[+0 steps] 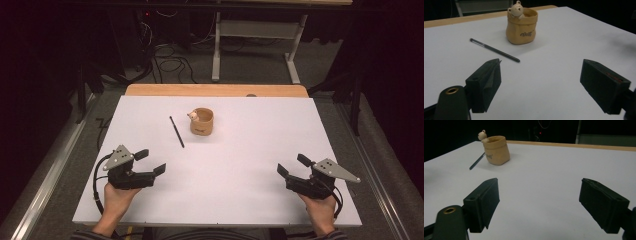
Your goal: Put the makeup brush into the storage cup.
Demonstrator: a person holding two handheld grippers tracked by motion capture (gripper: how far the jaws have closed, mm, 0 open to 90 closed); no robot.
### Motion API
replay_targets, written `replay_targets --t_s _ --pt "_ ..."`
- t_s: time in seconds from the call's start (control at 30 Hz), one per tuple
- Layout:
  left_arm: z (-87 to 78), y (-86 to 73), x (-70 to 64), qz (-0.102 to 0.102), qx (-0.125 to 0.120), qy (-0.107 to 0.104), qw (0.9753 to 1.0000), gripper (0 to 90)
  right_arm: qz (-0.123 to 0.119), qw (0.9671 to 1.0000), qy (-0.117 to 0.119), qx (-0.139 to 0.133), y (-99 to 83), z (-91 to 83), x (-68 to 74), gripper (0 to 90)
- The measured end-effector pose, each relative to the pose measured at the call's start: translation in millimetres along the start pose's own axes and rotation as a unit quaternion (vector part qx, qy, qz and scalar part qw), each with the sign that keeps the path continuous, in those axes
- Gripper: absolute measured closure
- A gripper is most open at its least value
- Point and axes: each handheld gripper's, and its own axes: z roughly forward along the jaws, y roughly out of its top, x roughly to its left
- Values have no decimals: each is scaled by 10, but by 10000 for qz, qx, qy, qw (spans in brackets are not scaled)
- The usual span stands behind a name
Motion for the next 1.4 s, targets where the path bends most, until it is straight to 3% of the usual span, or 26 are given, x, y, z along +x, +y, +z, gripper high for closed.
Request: replay_targets --t_s 0.87,1.03,1.23,1.4 --pt "-27 2 -5 69 -24 81 9999 166 -8 10000 -42 53 -3 6 7 181" --pt "-46 38 13 -28 -138 64 9999 159 7 10000 -44 38 -2 6 0 181" --pt "-62 78 -19 64 -314 59 9995 158 5 10000 -31 36 -2 4 2 181" --pt "-60 106 -22 44 -244 29 9997 154 11 10000 -27 39 -2 6 2 181"
